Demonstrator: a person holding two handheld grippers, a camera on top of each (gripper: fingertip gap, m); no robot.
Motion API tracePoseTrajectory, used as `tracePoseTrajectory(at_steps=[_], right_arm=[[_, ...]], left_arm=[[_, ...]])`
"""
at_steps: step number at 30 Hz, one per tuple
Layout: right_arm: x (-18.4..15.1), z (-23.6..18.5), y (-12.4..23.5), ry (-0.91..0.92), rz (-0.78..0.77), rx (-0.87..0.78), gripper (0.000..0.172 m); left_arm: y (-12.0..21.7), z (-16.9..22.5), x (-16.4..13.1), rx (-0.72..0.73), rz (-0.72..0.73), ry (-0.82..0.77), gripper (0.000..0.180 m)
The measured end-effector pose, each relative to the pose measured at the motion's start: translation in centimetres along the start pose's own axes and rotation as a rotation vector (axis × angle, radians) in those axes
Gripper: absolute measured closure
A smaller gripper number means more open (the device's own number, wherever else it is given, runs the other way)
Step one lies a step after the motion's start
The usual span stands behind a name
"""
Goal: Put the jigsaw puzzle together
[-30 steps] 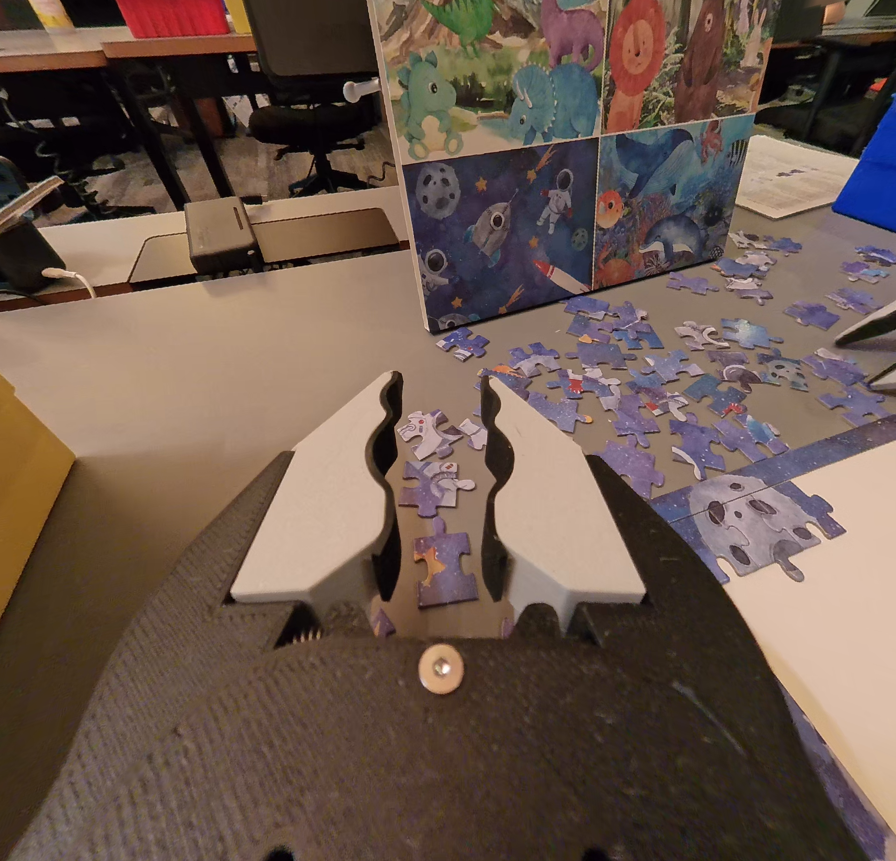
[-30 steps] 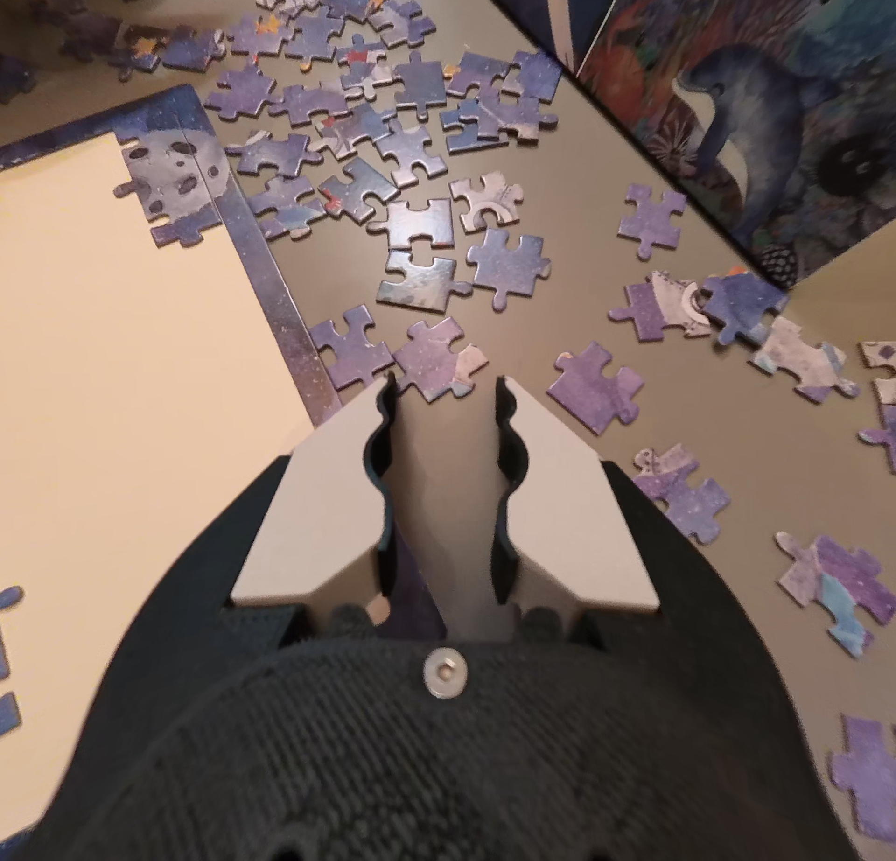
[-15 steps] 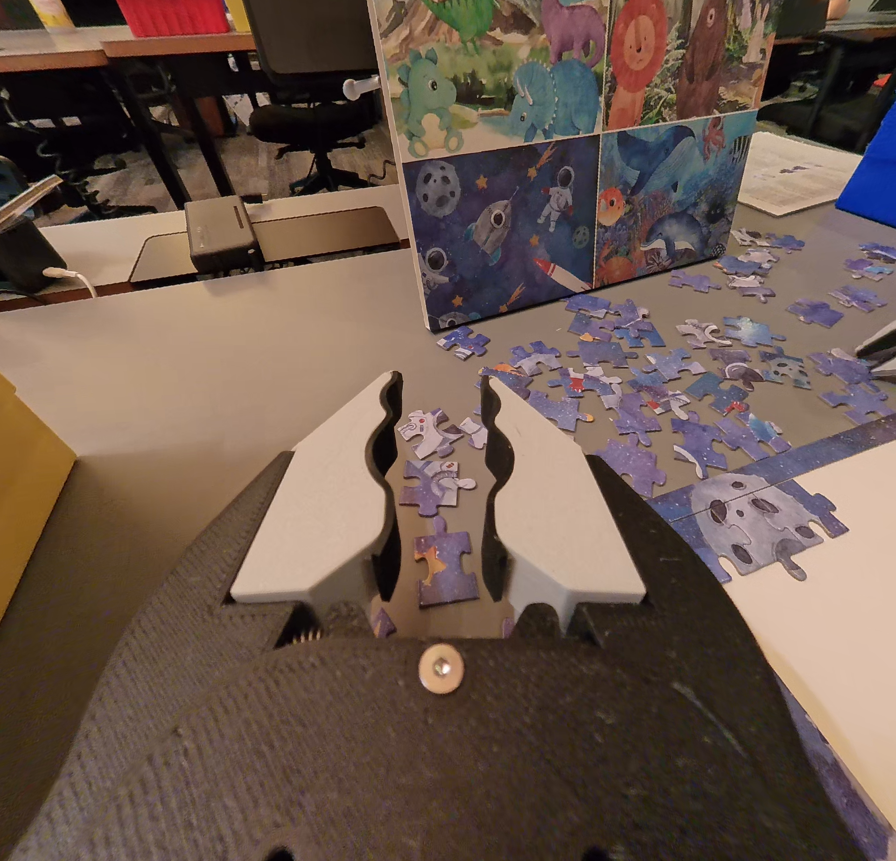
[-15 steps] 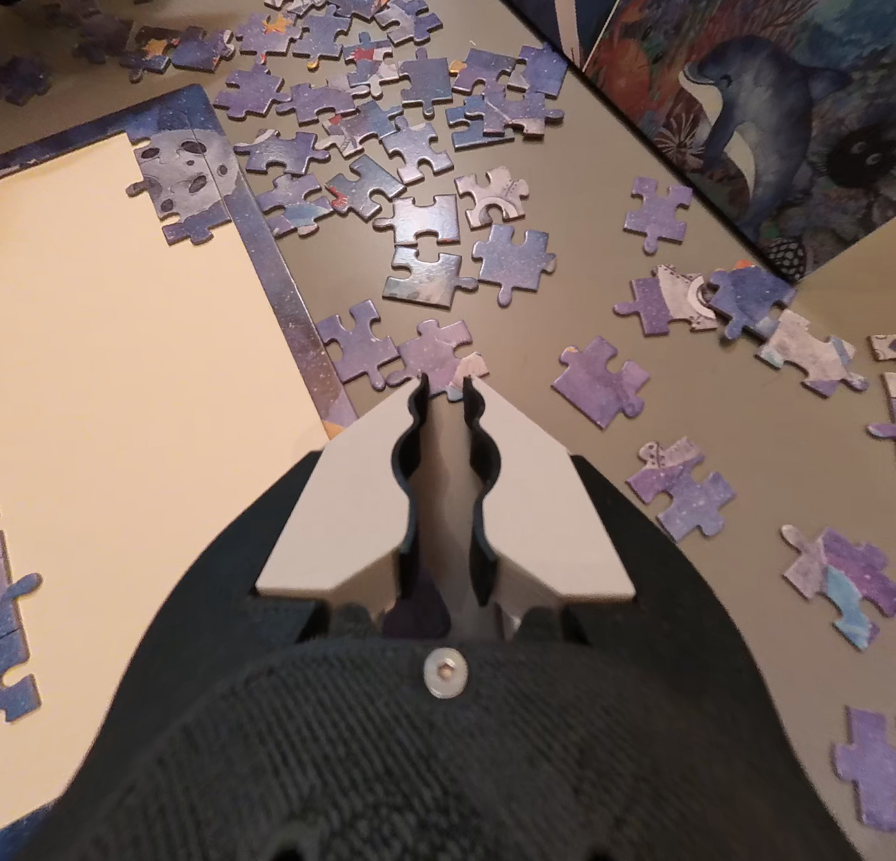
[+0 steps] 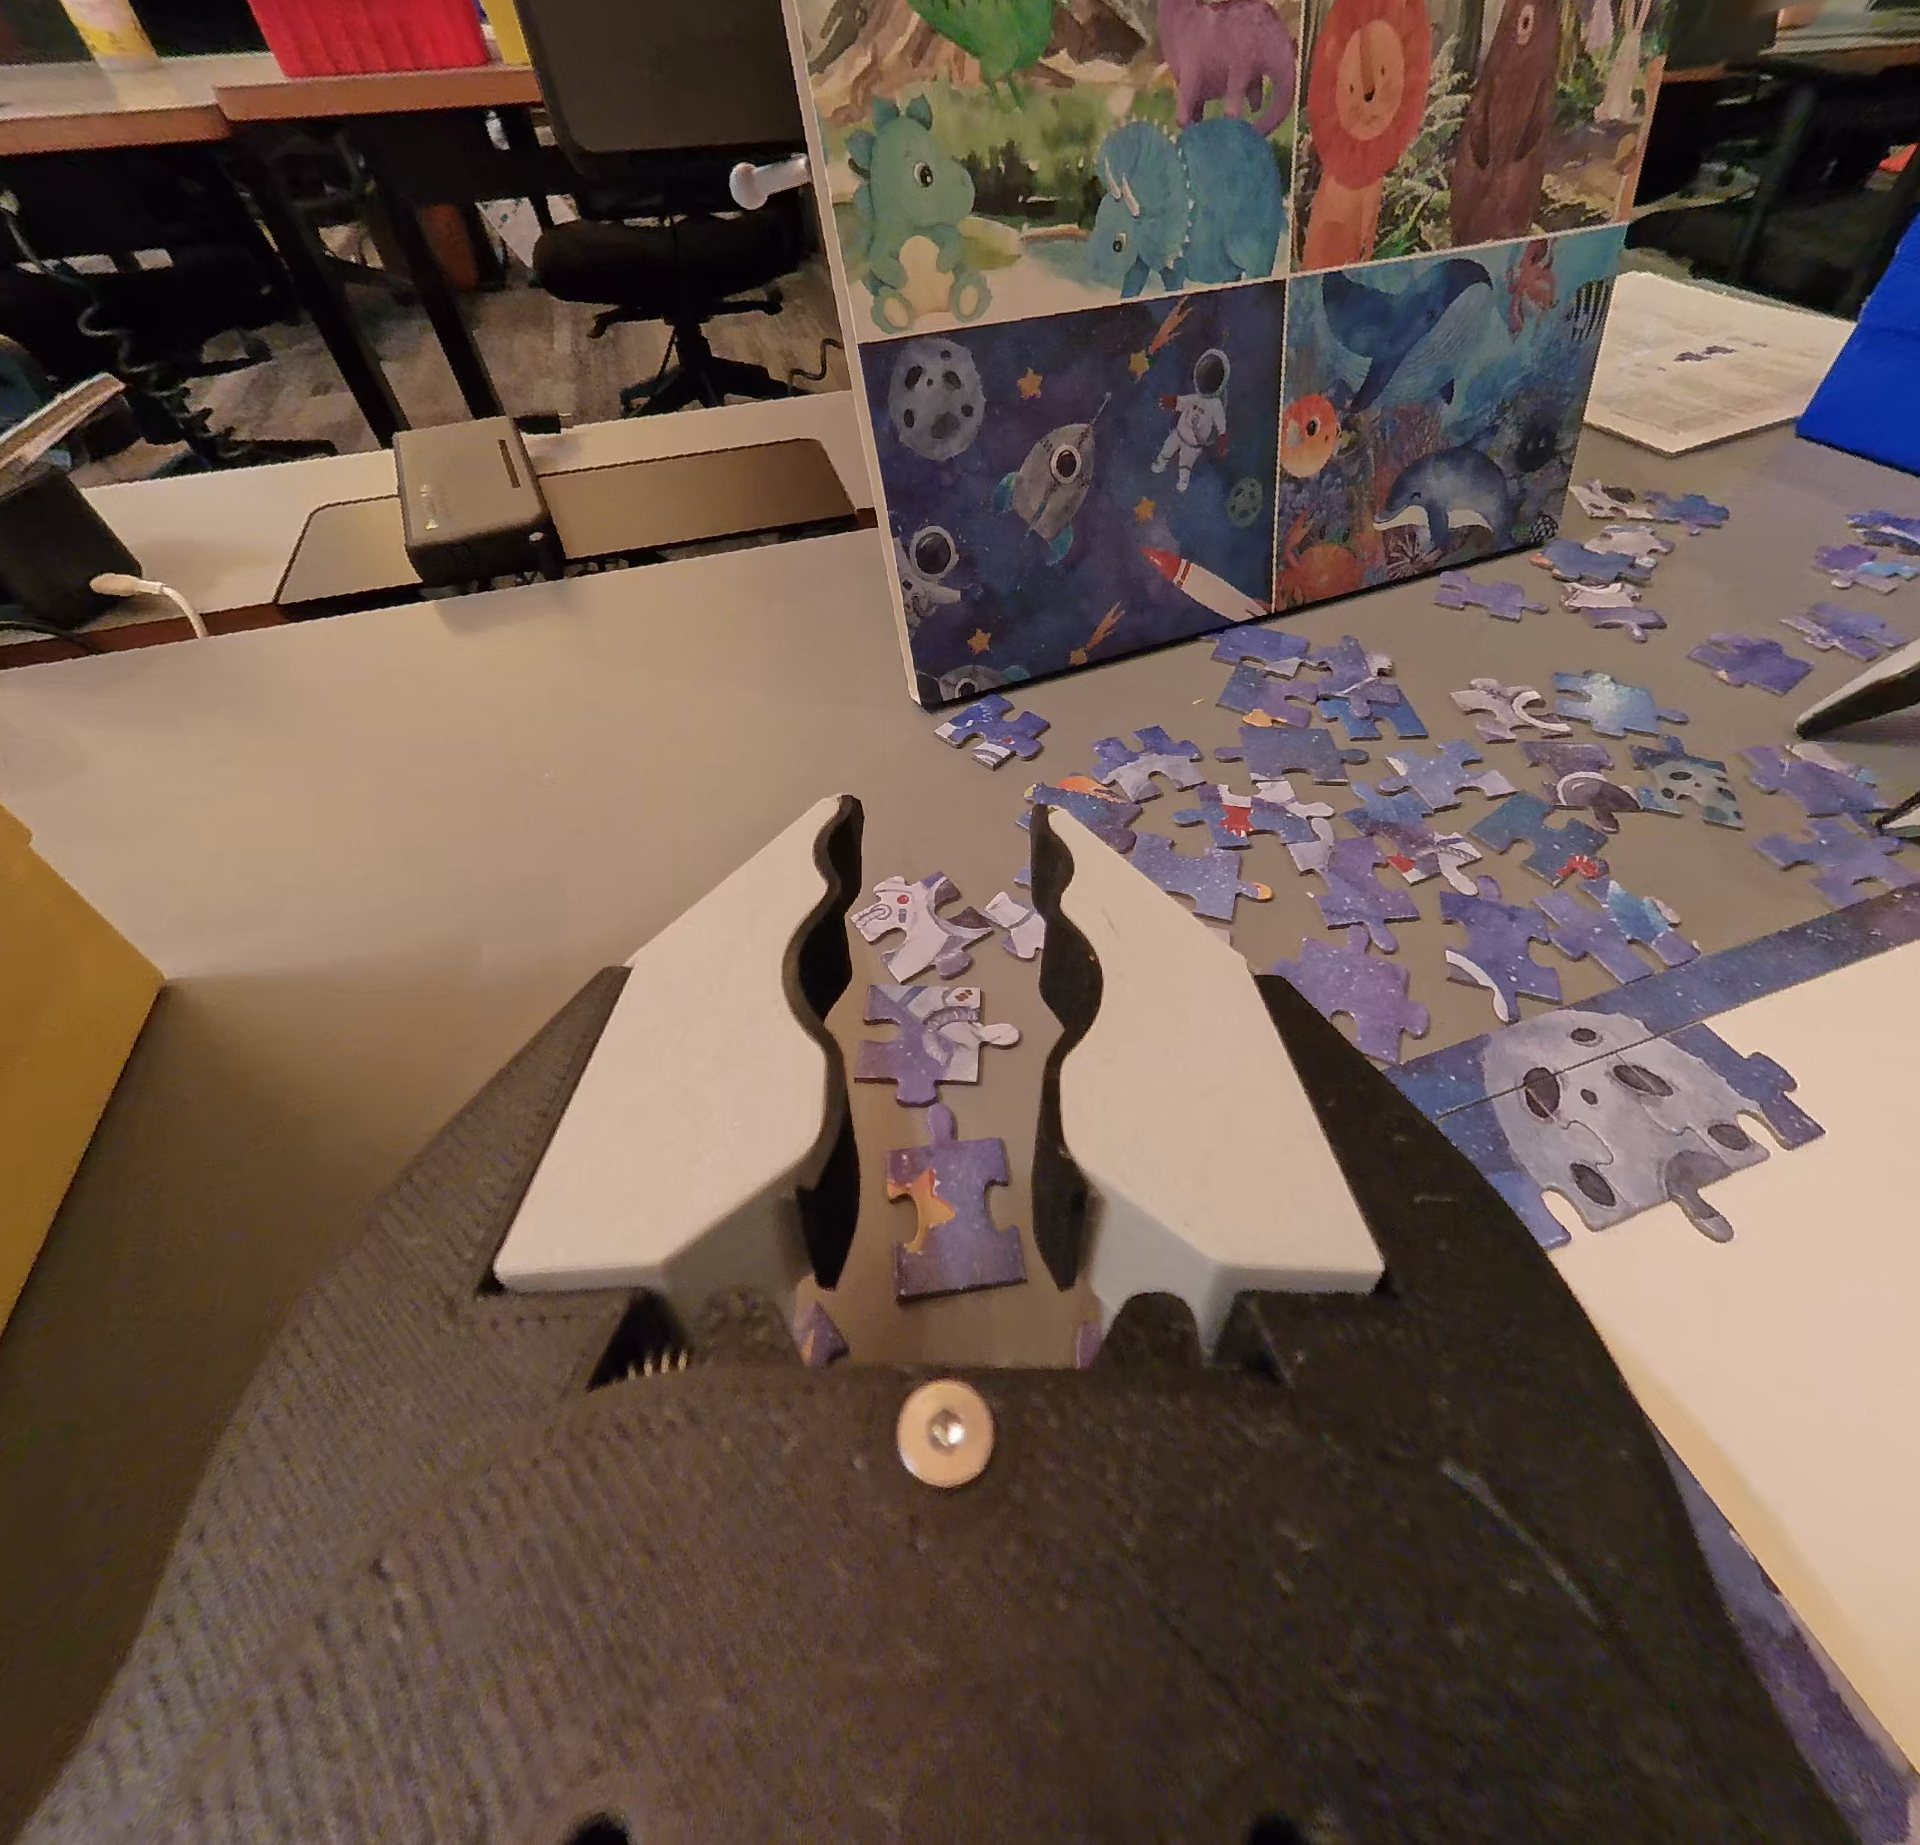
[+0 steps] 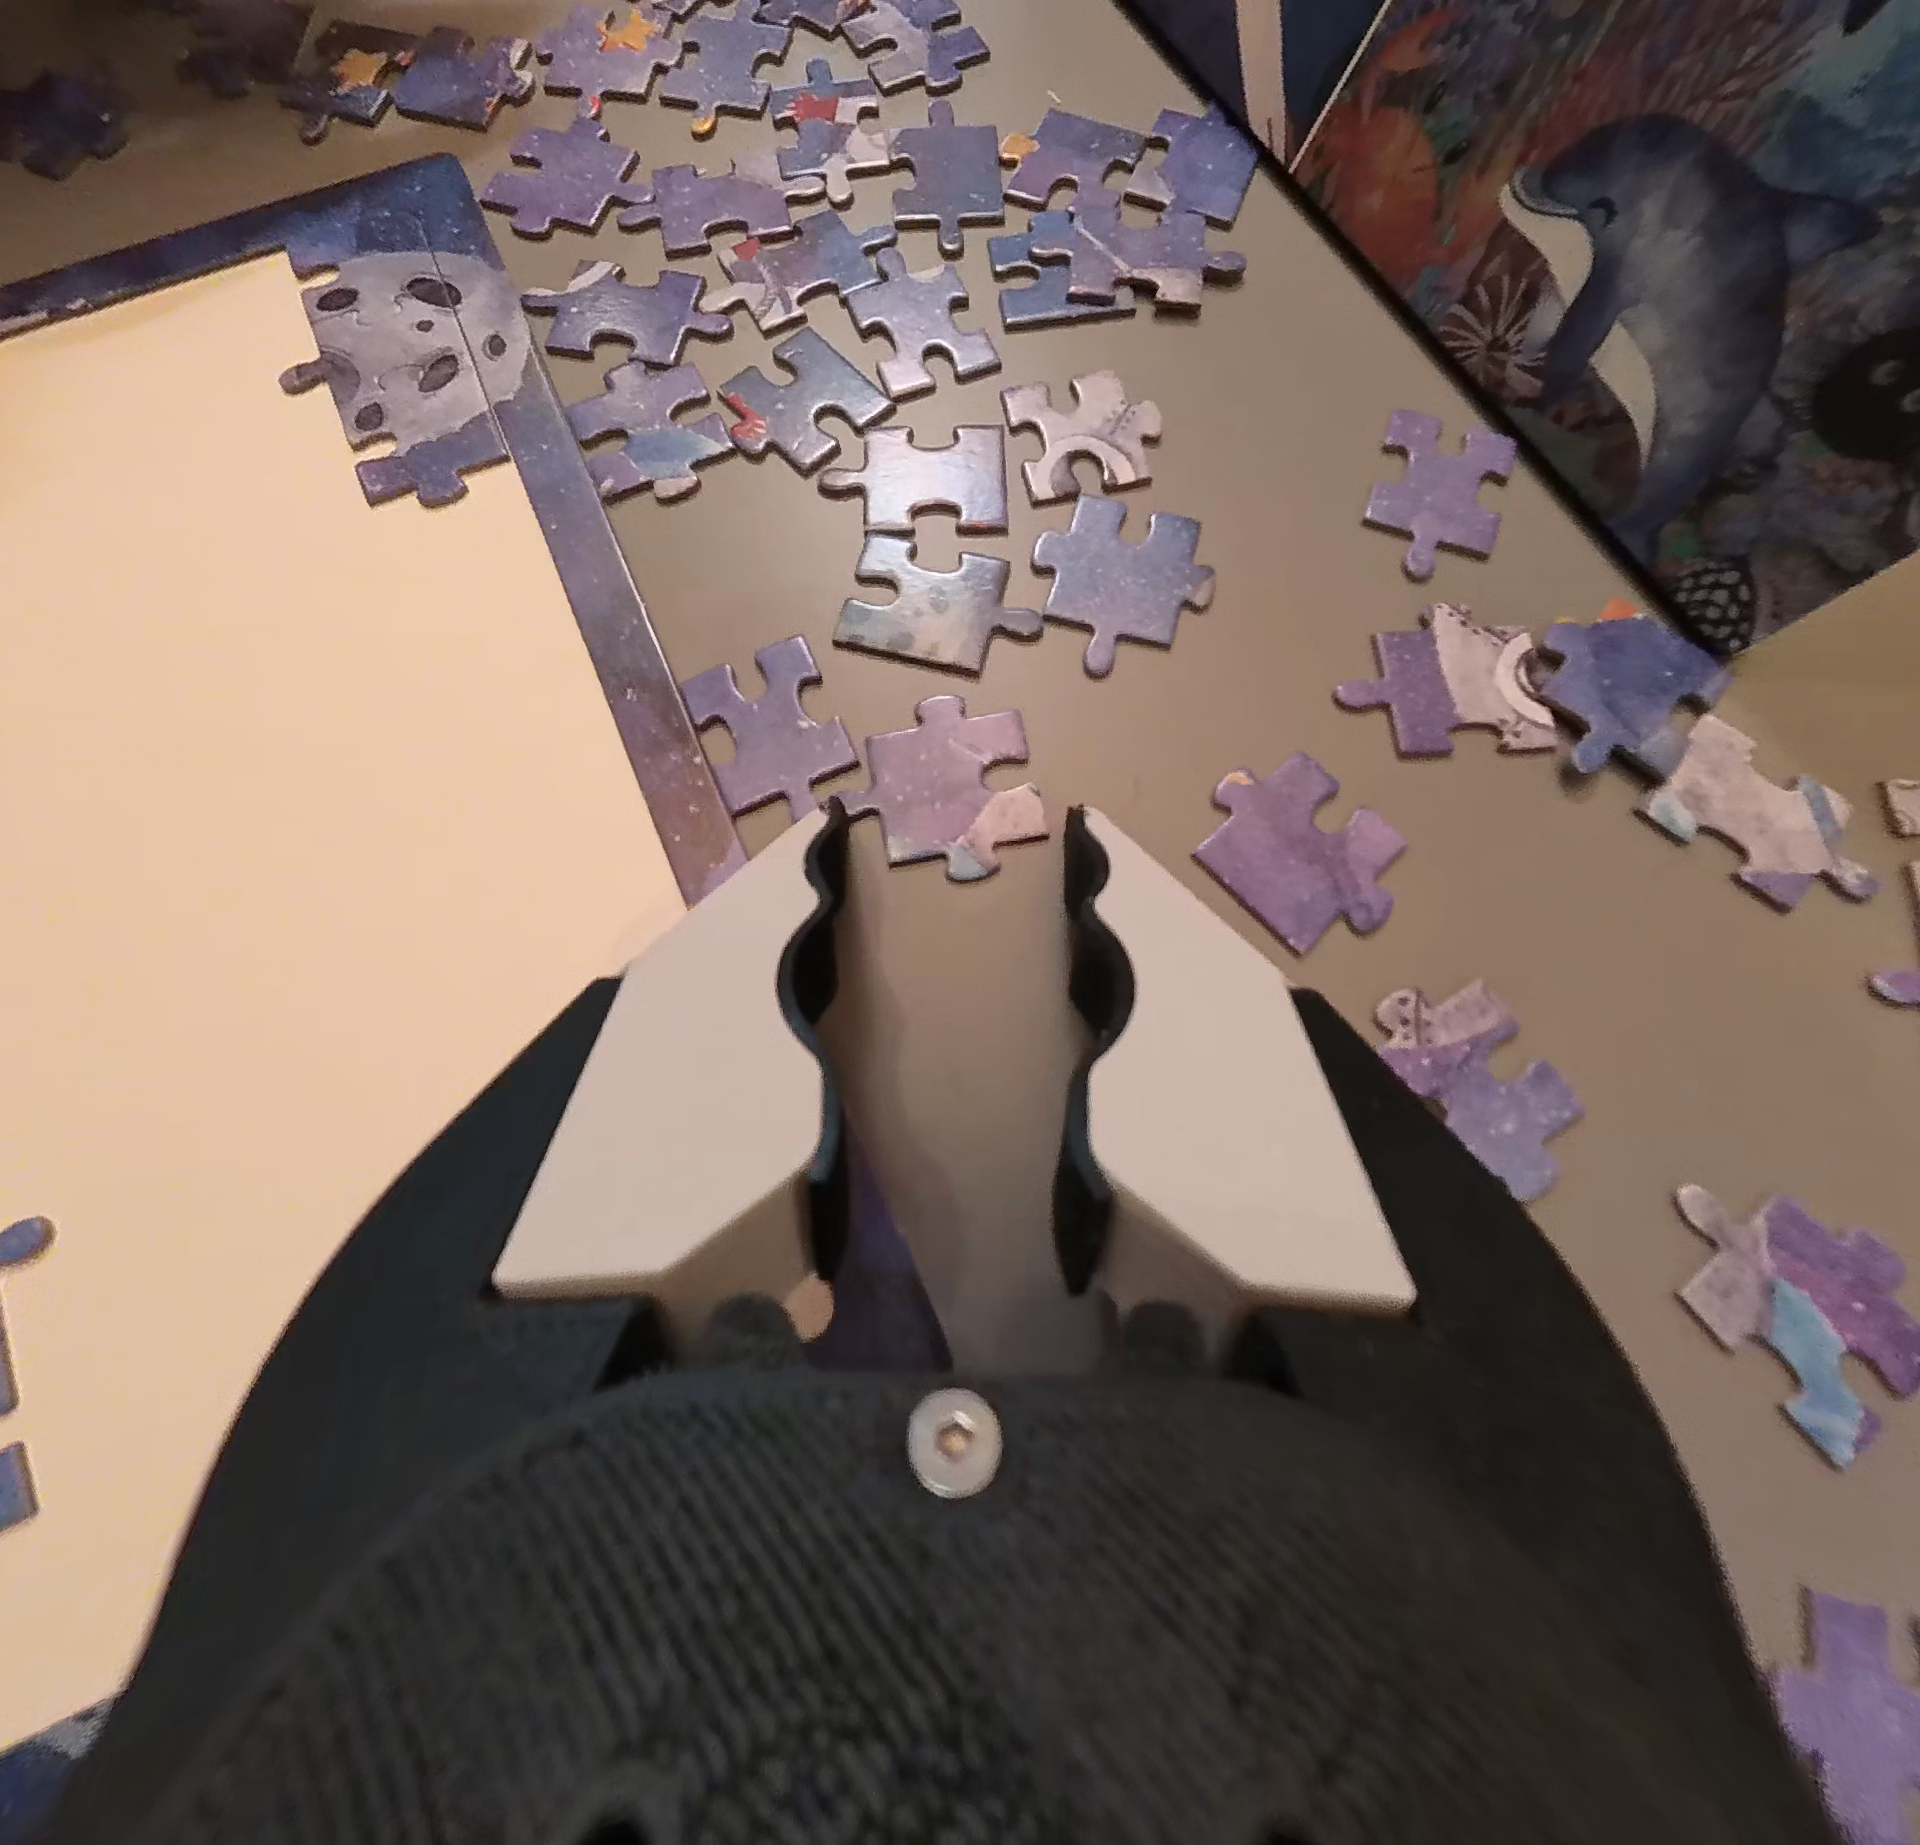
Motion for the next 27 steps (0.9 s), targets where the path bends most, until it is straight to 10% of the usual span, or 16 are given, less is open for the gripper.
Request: tracePoseTrajectory(at_steps=[27], right_arm=[[2.6, -0.5, 1.5, 0.043, 0.146, -0.009, 0.152]], left_arm=[[0.0, 0.1, 0.0, -0.002, -0.001, -0.002, 0.15]])
Point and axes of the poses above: each gripper's, where its closed fingertips meet, y back along the fingers, x out of its top, z = x × y across the jaws, the point moved 4 cm from there along y, back along the fingers, and after that the axes turned 10 degrees about x, right-handed, at the moved point
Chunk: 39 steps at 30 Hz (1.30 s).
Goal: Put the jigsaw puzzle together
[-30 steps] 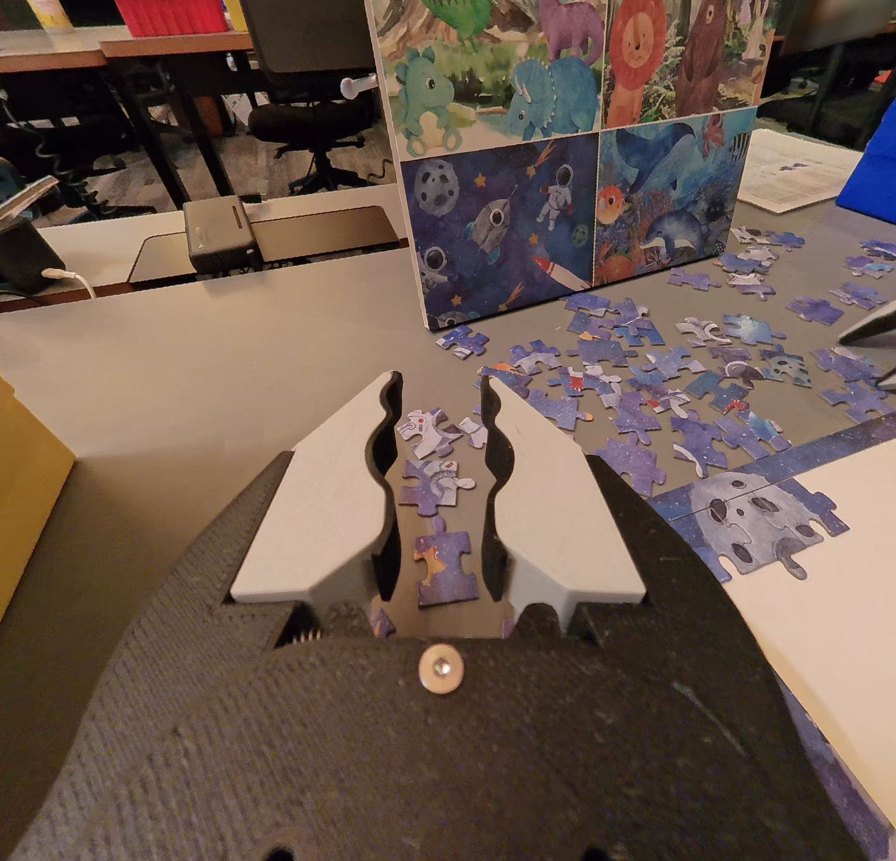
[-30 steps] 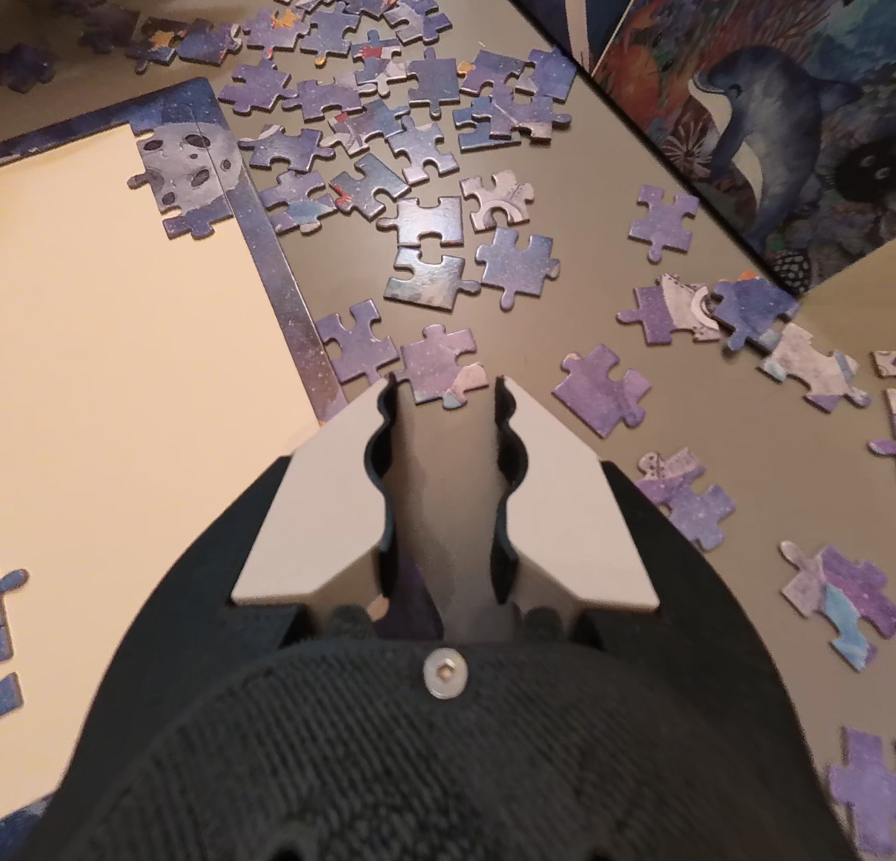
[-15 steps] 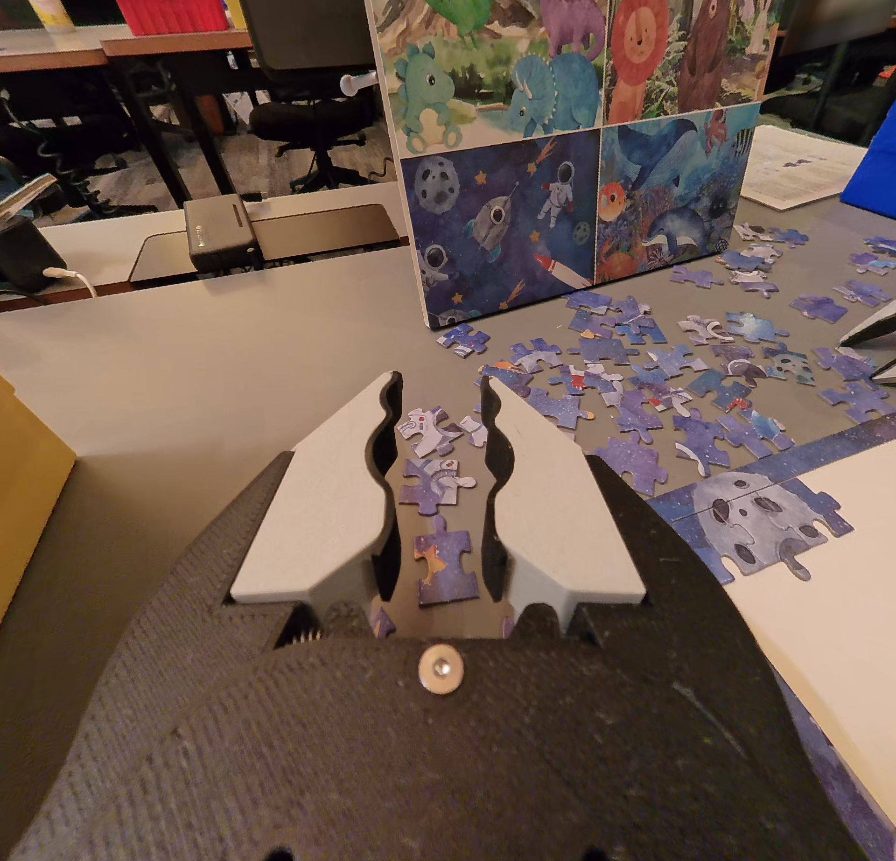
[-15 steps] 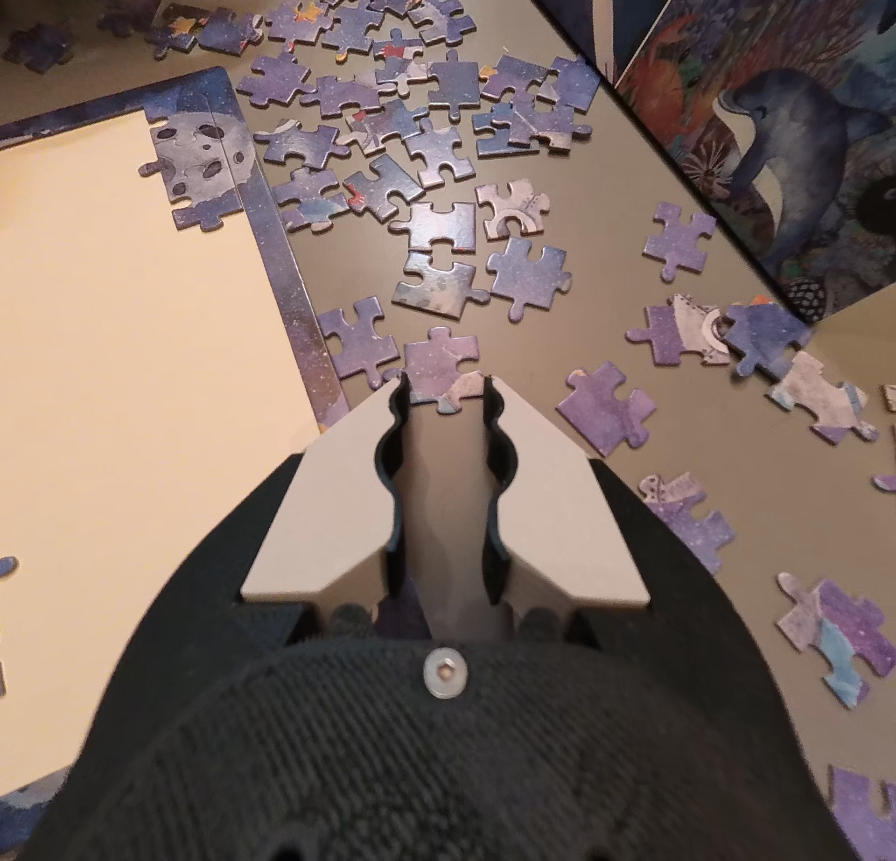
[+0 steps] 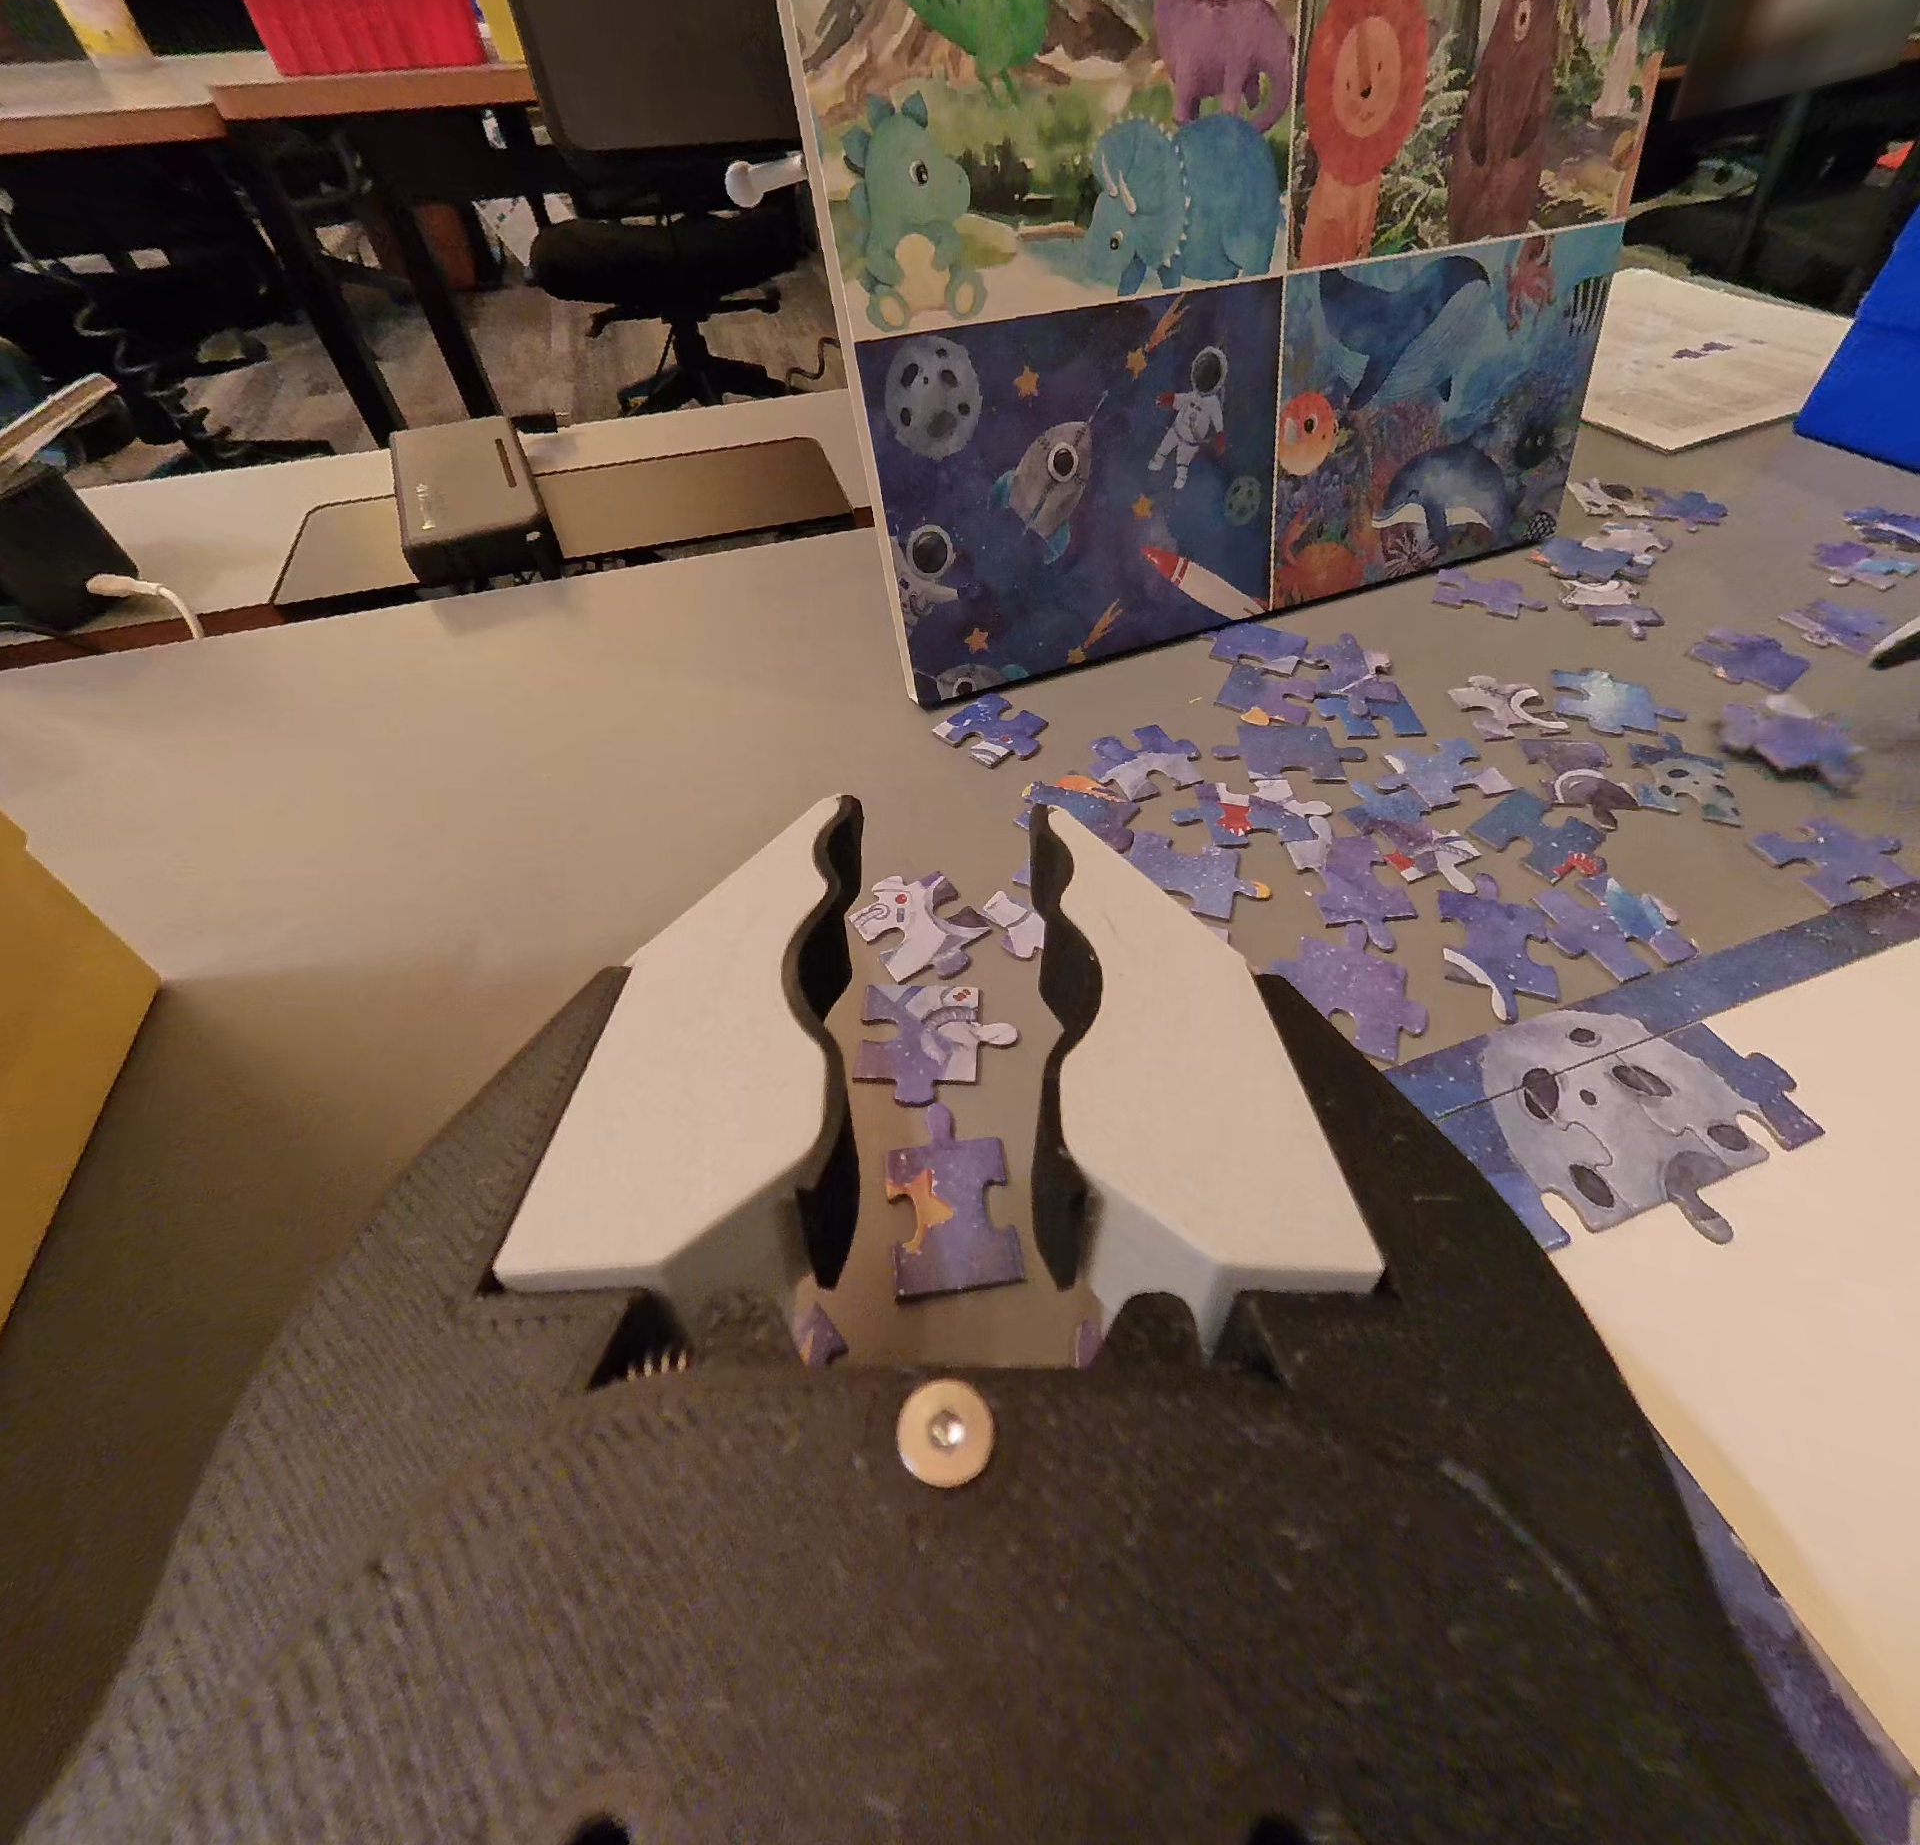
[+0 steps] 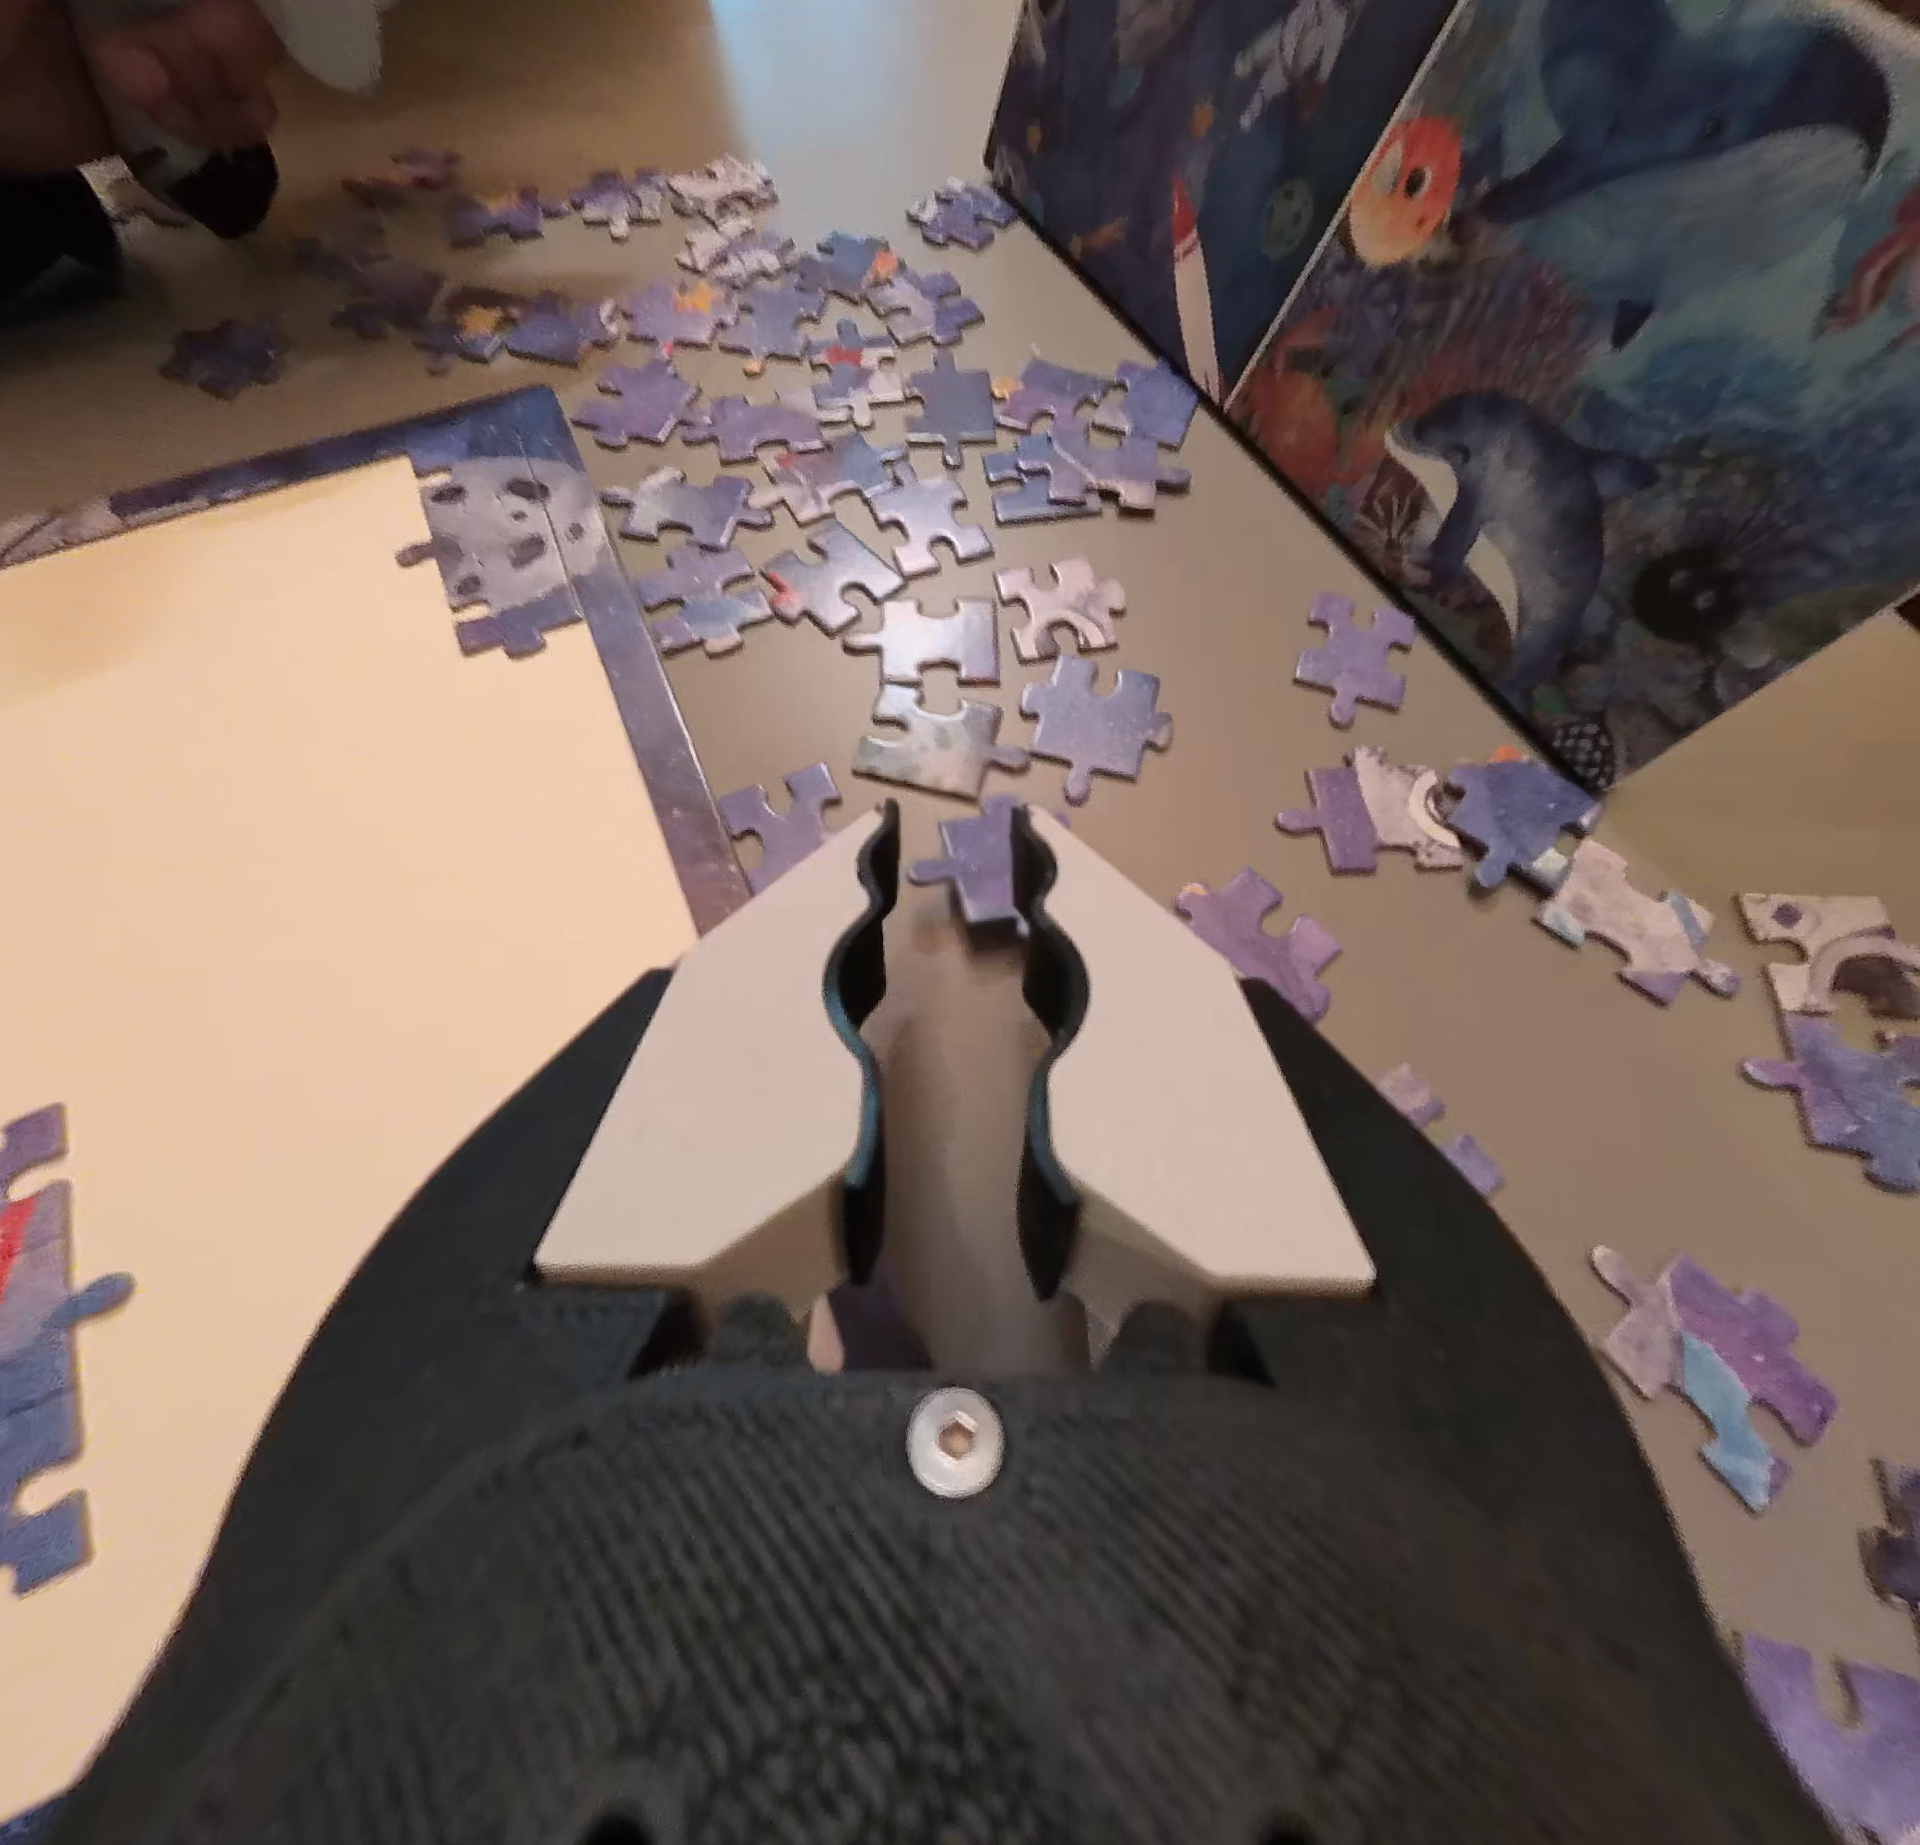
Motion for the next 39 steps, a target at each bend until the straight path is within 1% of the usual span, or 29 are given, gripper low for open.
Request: tracePoseTrajectory(at_steps=[3, 5, 14, 21, 23, 26, 35, 39], right_arm=[[0.9, -1.0, -0.3, 0.032, 0.004, -0.002, 0.151], [0.9, -1.1, -0.4, 0.045, -0.013, -0.018, 0.149], [-2.4, 1.5, 0.0, -0.048, -0.089, -0.071, 0.13], [-2.6, 1.5, -1.2, -0.019, -0.145, -0.059, 0.123], [-2.4, 1.5, -1.4, -0.025, -0.147, -0.043, 0.124], [-2.5, 1.6, -1.5, -0.059, -0.144, -0.021, 0.13], [-2.5, 1.3, -1.4, -0.049, -0.142, -0.021, 0.131], [-2.2, 1.1, -1.2, -0.05, -0.115, -0.018, 0.131]], left_arm=[[0.0, 0.0, 0.0, -0.001, -0.002, -0.003, 0.15], [0.0, 0.0, 0.0, -0.002, -0.001, -0.003, 0.151], [0.0, 0.1, 0.0, -0.006, 0.0, 0.0, 0.151], [0.0, 0.1, 0.0, -0.006, -0.001, -0.002, 0.151], [0.0, 0.2, -0.1, -0.006, -0.003, -0.005, 0.151], [0.0, 0.1, -0.1, -0.004, -0.003, -0.004, 0.151], [0.0, 0.1, 0.0, -0.005, -0.001, -0.001, 0.151], [0.0, 0.1, 0.0, -0.005, -0.001, -0.001, 0.151]])
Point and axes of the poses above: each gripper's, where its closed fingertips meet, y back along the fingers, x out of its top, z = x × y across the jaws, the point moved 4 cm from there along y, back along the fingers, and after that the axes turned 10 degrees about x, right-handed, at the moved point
